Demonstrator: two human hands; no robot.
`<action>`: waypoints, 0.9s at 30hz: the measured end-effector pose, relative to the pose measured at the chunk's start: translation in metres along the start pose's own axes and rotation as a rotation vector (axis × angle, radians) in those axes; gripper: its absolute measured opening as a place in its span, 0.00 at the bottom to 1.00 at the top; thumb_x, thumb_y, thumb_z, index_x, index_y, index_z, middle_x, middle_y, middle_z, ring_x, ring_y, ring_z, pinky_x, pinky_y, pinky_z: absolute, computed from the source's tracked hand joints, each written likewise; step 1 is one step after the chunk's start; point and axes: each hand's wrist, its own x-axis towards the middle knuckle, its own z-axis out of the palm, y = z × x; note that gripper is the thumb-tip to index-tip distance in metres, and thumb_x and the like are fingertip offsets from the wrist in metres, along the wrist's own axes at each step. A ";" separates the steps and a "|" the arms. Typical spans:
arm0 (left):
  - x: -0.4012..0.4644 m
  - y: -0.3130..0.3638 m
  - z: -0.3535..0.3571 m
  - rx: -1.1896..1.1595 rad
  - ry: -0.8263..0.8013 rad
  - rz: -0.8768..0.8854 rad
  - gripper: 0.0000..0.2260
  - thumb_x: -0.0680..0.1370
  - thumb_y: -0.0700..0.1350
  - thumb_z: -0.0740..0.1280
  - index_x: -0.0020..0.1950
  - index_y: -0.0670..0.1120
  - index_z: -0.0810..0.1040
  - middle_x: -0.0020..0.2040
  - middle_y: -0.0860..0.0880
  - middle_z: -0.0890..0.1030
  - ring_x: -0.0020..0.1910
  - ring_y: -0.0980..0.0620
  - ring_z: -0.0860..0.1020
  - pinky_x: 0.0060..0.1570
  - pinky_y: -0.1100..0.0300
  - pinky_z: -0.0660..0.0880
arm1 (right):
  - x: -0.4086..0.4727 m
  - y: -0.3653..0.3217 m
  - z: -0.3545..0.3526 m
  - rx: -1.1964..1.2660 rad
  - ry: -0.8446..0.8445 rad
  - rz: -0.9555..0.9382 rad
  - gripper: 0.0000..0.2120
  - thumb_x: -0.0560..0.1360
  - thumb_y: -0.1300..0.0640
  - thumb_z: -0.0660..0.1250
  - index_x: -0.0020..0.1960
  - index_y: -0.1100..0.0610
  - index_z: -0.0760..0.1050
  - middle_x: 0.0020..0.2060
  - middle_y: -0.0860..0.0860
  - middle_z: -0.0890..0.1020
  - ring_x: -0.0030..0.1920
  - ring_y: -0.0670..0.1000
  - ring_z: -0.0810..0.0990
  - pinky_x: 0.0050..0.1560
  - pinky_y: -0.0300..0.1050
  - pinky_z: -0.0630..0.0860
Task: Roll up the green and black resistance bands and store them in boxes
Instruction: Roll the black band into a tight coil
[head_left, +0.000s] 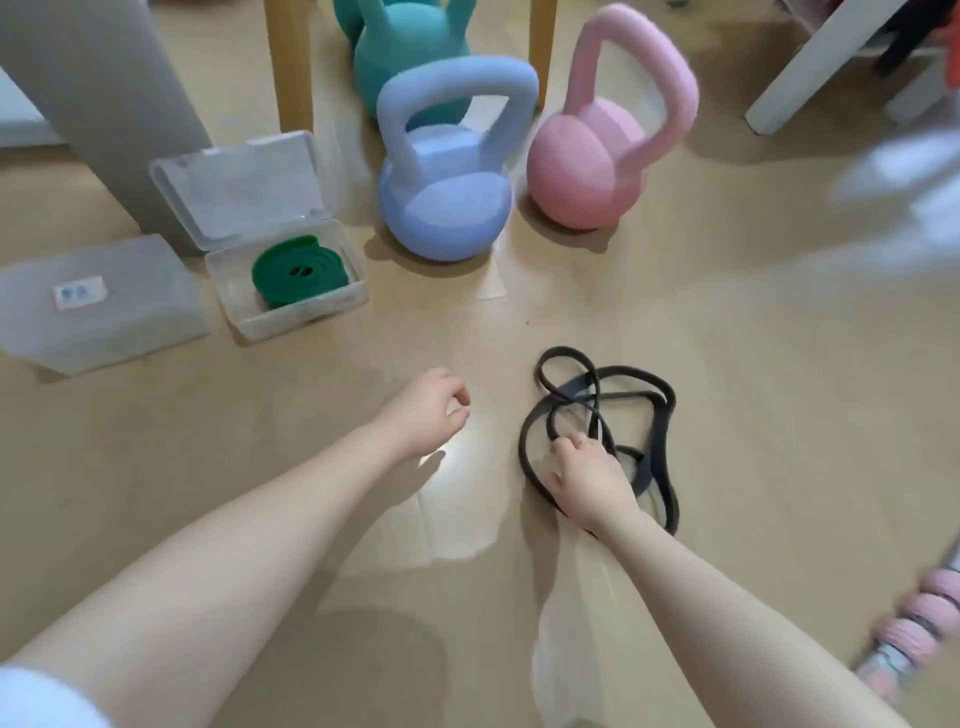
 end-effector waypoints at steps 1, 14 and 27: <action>0.000 0.004 0.016 -0.022 0.006 -0.028 0.09 0.76 0.43 0.62 0.53 0.42 0.77 0.53 0.46 0.75 0.55 0.47 0.74 0.54 0.58 0.69 | 0.001 0.010 0.010 -0.029 0.091 -0.011 0.17 0.76 0.54 0.60 0.61 0.62 0.70 0.63 0.59 0.73 0.63 0.60 0.71 0.60 0.52 0.70; -0.007 0.039 0.104 -0.235 -0.019 -0.186 0.26 0.75 0.33 0.57 0.71 0.50 0.63 0.70 0.46 0.66 0.64 0.48 0.69 0.61 0.64 0.63 | 0.010 0.048 0.037 0.453 -0.103 -0.031 0.27 0.77 0.62 0.58 0.73 0.54 0.55 0.61 0.57 0.76 0.59 0.58 0.74 0.57 0.50 0.71; -0.121 0.006 0.057 -0.002 0.121 -0.261 0.09 0.74 0.51 0.67 0.44 0.46 0.74 0.38 0.50 0.78 0.42 0.47 0.76 0.42 0.55 0.70 | -0.043 -0.026 0.000 0.651 0.054 -0.522 0.11 0.72 0.57 0.64 0.54 0.54 0.78 0.47 0.51 0.82 0.50 0.54 0.76 0.54 0.51 0.71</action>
